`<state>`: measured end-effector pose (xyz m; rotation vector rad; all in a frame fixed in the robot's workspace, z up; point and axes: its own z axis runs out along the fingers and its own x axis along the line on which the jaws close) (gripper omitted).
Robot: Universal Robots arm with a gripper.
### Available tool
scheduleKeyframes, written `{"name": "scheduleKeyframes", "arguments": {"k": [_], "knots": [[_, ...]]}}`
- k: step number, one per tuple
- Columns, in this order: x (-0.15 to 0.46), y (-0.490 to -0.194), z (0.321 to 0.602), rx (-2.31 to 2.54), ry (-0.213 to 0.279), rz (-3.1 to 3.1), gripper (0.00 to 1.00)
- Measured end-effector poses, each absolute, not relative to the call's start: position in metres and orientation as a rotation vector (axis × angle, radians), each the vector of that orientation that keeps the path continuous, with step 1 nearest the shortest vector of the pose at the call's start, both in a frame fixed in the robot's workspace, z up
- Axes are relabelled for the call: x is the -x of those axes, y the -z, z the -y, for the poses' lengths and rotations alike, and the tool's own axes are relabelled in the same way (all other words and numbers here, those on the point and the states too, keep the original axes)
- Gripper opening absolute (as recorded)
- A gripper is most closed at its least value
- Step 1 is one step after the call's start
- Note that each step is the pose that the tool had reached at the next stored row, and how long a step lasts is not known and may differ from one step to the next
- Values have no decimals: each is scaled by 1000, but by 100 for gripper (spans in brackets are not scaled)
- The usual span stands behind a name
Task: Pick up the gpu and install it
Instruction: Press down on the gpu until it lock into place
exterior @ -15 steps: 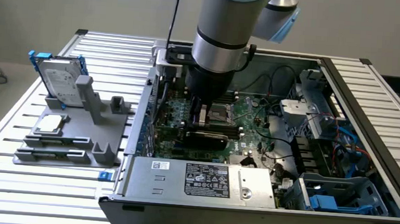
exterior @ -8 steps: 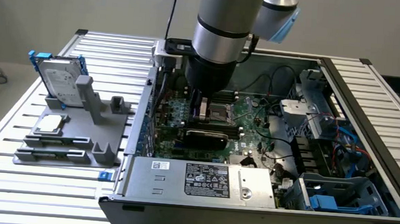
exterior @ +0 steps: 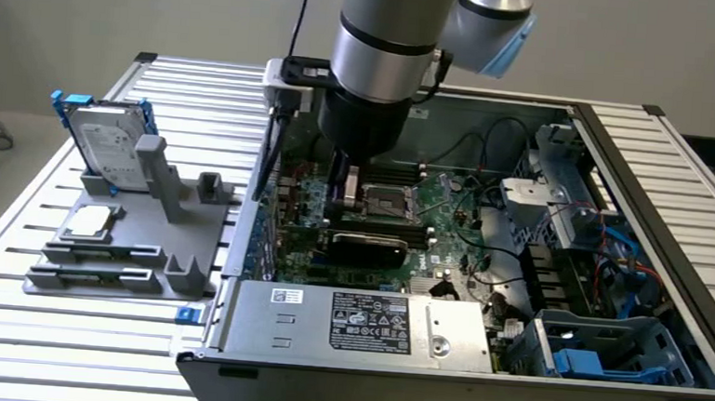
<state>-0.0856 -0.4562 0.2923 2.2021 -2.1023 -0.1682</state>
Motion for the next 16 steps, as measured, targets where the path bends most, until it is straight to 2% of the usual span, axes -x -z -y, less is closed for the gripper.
{"name": "scheduleKeyframes", "arguments": {"k": [16], "knots": [[112,-296,456,-2174,223,2054,11]]}}
